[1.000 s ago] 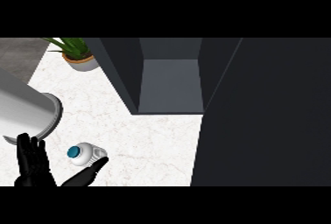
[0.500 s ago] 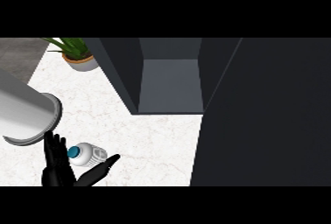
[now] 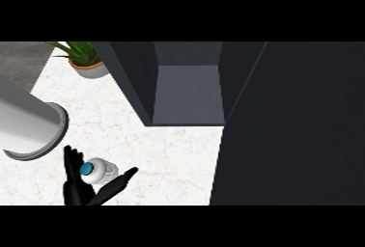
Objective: Pick up the bottled water, place it into the cabinet and close the cabinet
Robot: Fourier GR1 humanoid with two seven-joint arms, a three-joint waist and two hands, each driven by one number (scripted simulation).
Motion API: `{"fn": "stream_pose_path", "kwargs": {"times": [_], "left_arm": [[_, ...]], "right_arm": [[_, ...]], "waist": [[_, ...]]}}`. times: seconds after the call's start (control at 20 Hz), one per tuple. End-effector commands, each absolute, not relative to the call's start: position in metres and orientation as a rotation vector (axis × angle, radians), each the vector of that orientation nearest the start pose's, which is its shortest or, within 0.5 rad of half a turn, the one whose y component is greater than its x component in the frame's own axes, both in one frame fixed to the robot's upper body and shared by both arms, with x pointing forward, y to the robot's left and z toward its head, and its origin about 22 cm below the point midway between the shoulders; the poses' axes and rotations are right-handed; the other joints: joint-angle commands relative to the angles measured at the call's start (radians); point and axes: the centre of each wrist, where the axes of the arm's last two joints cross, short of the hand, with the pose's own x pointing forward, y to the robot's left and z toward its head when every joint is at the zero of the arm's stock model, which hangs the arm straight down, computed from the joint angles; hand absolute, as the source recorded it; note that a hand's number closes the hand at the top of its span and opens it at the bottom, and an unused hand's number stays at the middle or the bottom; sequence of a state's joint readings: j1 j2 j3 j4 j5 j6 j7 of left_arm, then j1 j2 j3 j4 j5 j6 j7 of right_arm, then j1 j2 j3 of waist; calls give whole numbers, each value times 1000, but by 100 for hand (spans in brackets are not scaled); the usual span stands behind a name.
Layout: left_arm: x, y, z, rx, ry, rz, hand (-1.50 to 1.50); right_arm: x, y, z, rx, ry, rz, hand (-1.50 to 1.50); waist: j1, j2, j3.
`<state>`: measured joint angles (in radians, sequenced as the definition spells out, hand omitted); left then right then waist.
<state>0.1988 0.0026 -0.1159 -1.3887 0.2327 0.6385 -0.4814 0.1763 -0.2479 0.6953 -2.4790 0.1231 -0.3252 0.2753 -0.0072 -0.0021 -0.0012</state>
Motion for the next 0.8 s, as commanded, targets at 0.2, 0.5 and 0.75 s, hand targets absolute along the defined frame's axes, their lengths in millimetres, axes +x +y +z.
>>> {"fn": "stream_pose_path", "kwargs": {"times": [0.2, 0.5, 0.75], "left_arm": [[176, 230, -119, 580, -1535, 486, -150], [157, 213, -134, 575, -1537, 515, -150], [181, 228, -138, 529, -1570, 537, -150]], "right_arm": [[89, -164, 180, 252, -2006, 208, -150], [88, -167, 182, 276, -1997, 206, -150], [81, -160, 187, 286, -1980, 181, -150]], "waist": [[0, 1, 0], [3, 0, 0], [0, 0, 0]]}}
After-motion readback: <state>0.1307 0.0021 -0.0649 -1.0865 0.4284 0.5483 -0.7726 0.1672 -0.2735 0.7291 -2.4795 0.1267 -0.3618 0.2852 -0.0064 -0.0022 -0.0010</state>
